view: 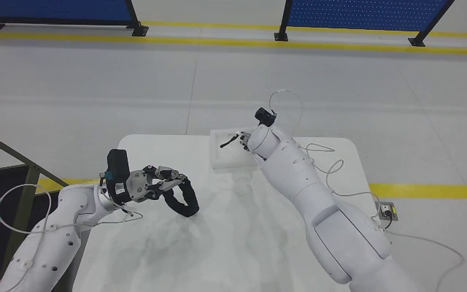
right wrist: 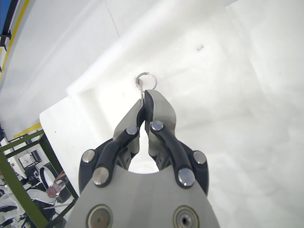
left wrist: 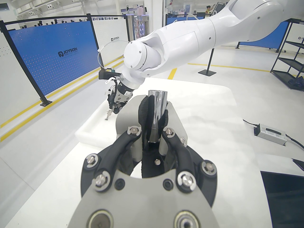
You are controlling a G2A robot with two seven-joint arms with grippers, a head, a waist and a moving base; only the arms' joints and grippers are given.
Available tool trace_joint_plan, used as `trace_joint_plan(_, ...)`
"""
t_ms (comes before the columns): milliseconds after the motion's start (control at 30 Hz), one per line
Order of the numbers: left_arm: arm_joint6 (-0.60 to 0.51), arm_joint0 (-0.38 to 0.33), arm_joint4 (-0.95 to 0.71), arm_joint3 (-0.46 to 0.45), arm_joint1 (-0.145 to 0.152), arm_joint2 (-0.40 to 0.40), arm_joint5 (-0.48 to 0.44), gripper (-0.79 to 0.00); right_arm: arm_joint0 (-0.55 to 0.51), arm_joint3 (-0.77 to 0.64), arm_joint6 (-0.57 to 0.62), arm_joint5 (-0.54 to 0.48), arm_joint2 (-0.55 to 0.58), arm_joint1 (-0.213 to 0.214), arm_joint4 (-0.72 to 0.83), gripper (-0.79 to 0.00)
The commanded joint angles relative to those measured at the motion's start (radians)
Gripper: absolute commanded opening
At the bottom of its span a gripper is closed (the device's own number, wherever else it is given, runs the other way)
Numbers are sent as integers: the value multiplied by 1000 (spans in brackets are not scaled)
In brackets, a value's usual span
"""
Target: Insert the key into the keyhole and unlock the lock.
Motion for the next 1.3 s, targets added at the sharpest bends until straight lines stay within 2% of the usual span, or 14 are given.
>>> trace_joint_plan(0, 0, 0, 0, 0, 0, 0, 0, -785, -4, -19, 17, 2, -1, 5, -17, -785)
trace_joint_plan(267, 0, 0, 0, 0, 0, 0, 0, -785, -39, -121, 10, 16, 14, 30, -73, -785)
trace_joint_plan(300, 0, 0, 0, 0, 0, 0, 0, -785, -47, -132, 9, 13, 15, 33, -79, -554)
trace_joint_plan(333, 0, 0, 0, 0, 0, 0, 0, -785, -53, -142, 8, 8, 18, 35, -85, -400)
trace_joint_plan(367, 0, 0, 0, 0, 0, 0, 0, -785, -59, -152, 1, 0, 17, 38, -97, -286)
trace_joint_plan(400, 0, 0, 0, 0, 0, 0, 0, -785, -66, -159, 0, -8, 17, 40, -106, -212)
trace_joint_plan(433, 0, 0, 0, 0, 0, 0, 0, -785, -69, -163, 3, -7, 20, 42, -108, -172)
trace_joint_plan(733, 0, 0, 0, 0, 0, 0, 0, -785, -83, -168, 10, -92, 6, 44, -171, -225)
trace_joint_plan(900, 0, 0, 0, 0, 0, 0, 0, -785, -88, -148, -26, -170, -26, 38, -243, -336)
trace_joint_plan(1033, 0, 0, 0, 0, 0, 0, 0, -785, -80, -116, 8, -223, -53, 33, -294, -197)
trace_joint_plan(1067, 0, 0, 0, 0, 0, 0, 0, -785, -75, -107, 18, -233, -57, 32, -306, -129)
trace_joint_plan(1133, 0, 0, 0, 0, 0, 0, 0, -785, -66, -92, 38, -258, -64, 31, -322, -102)
trace_joint_plan(1267, 0, 0, 0, 0, 0, 0, 0, -785, -45, -55, 62, -274, -70, 26, -346, -120)
